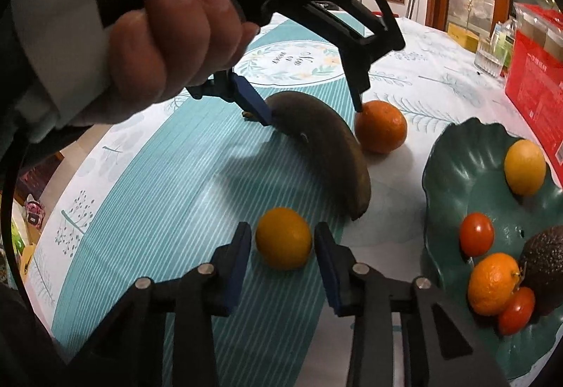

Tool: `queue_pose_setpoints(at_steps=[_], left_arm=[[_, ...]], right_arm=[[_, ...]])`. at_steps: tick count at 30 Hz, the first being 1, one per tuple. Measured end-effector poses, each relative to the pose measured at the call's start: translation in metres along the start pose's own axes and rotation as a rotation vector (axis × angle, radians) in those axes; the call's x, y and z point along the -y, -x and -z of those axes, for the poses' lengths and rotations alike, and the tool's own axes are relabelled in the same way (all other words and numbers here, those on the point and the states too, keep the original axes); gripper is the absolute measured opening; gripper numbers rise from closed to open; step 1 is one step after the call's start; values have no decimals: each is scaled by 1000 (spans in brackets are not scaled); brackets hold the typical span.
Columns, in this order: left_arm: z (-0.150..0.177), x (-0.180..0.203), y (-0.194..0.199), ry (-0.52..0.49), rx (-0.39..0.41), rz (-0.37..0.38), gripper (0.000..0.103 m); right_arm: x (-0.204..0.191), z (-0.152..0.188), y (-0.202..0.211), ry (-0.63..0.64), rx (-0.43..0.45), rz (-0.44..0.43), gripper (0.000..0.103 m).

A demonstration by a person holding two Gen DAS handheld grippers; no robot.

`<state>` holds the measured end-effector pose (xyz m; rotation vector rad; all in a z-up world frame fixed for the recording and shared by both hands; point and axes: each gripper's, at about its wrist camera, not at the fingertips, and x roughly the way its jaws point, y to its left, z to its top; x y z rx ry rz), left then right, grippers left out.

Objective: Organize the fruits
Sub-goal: 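Grasp the dark banana with the left tool while the right tool grasps a small mandarin, then carry the banana and mandarin over the green plate and open both tools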

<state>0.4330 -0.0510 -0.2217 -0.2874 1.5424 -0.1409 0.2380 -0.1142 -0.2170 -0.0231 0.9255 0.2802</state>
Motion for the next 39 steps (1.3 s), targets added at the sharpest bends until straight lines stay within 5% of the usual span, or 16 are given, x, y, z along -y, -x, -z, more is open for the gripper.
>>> queue_pose_setpoints(at_steps=[8, 18, 23, 31, 39], left_arm=[[0, -5, -4, 32, -56, -35, 71], [1, 6, -11, 25, -43, -91, 64], [3, 11, -10, 8, -33, -99, 51], [12, 9, -7, 20, -6, -31, 37], [29, 1, 17, -21, 122, 68, 33]], right_arm=[[14, 1, 1, -89, 10, -78, 31], [26, 1, 12, -128, 21, -40, 31], [28, 3, 17, -136, 18, -19, 31], [32, 5, 28, -156, 26, -3, 31], [32, 4, 46, -183, 56, 42, 31]])
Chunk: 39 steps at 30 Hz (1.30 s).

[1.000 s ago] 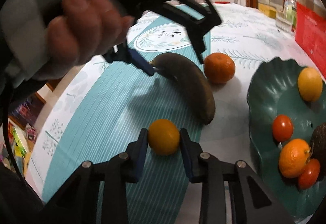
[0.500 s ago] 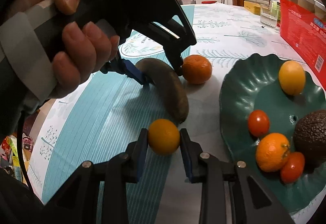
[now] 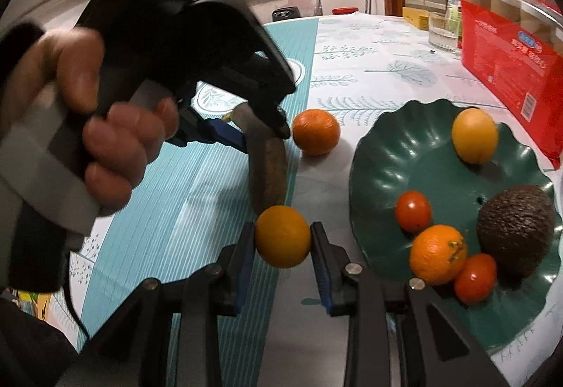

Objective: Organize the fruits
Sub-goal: 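Carry the banana and mandarin over the green plate and open both tools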

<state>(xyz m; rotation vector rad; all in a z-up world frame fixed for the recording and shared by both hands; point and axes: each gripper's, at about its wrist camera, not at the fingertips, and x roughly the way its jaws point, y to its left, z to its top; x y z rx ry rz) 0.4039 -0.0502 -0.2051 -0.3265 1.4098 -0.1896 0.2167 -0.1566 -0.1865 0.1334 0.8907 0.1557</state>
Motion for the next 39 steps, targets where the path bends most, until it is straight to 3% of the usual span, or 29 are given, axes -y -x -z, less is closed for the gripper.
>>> queue_pose_setpoints(at_steps=[10, 19, 30, 39], left_arm=[[12, 2, 50, -90, 206, 144, 32], [21, 24, 88, -218, 290, 233, 32], [42, 79, 111, -472, 367, 251, 32], [51, 116, 86, -554, 319, 255, 32]], right_arm=[[2, -1, 27, -45, 64, 64, 31], [10, 2, 52, -66, 116, 144, 31], [42, -5, 66, -102, 148, 222, 31], [75, -4, 61, -140, 131, 213, 31]])
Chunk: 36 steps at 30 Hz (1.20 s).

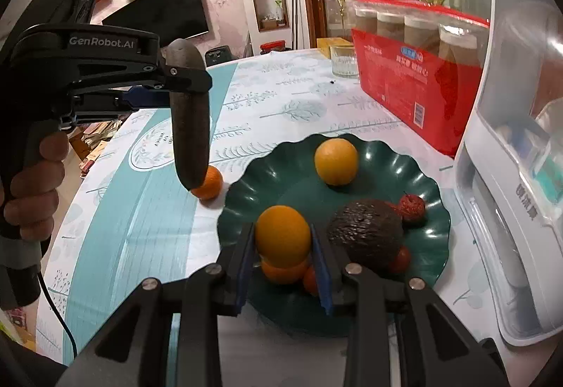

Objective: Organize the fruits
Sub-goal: 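Carry the banana and mandarin over the green plate and open both tools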

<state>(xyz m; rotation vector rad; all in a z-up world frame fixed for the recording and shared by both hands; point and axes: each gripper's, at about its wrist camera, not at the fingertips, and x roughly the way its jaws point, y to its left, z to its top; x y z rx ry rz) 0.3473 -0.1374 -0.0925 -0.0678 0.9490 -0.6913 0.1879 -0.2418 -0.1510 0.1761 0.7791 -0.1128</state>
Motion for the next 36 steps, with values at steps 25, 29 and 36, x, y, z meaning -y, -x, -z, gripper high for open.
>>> queue_pose_setpoints(at_steps=[25, 29, 36], left_arm=[[13, 35, -83, -155, -199, -10, 33], [13, 31, -77, -134, -202, -26, 37], [11, 18, -51, -84, -174, -79, 60]], right_arm=[[19, 7, -35, -115, -103, -26, 32], [17, 6, -36, -112, -121, -31, 39], [6, 2, -21, -84, -71, 3, 62]])
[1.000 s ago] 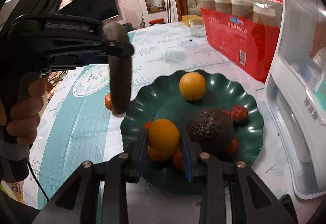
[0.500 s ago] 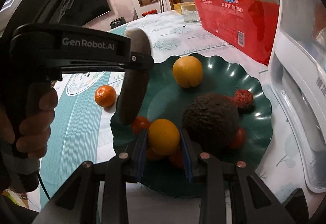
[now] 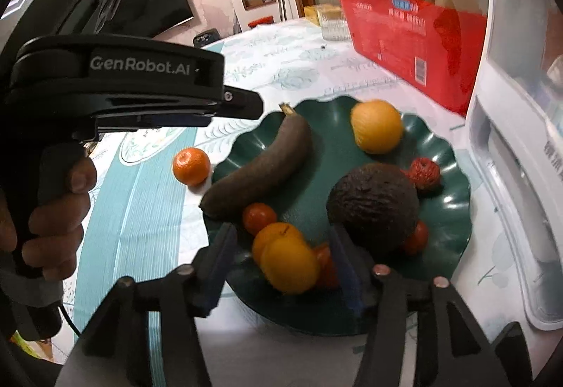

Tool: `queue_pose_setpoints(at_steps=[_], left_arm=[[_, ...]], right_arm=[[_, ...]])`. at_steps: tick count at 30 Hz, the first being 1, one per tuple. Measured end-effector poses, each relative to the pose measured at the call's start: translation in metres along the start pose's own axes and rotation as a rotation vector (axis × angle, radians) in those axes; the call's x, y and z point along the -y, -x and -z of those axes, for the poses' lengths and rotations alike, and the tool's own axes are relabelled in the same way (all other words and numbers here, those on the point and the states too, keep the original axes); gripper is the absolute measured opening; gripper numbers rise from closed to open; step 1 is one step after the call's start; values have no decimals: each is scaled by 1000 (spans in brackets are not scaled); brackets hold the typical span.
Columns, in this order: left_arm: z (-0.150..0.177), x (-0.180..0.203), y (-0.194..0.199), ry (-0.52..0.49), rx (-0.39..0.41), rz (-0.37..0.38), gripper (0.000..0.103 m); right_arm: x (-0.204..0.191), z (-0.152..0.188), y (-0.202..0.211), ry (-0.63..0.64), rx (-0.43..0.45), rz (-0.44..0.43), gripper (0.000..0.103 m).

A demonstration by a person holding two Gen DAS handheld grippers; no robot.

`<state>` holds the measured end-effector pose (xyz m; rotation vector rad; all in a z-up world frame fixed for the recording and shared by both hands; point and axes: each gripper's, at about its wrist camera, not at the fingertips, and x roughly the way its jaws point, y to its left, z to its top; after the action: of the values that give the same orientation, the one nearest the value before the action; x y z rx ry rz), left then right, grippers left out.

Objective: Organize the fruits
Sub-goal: 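Carry the banana and mandarin over the green plate and open both tools, then move the left tool to the last large orange and grasp it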

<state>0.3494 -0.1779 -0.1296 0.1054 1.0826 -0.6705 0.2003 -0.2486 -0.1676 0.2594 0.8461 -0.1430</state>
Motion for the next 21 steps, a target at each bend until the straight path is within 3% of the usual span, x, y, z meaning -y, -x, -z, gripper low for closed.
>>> queue_pose_setpoints(at_steps=[4, 14, 21], left_arm=[[5, -13, 16, 45, 2, -29, 68], [27, -50, 38, 168, 2, -84, 68], [39, -76, 27, 286, -2, -91, 68]], right_arm=[[-2, 0, 11, 0, 26, 25, 65], [-4, 2, 30, -17, 33, 26, 65], [-9, 3, 28, 2, -5, -8, 65]])
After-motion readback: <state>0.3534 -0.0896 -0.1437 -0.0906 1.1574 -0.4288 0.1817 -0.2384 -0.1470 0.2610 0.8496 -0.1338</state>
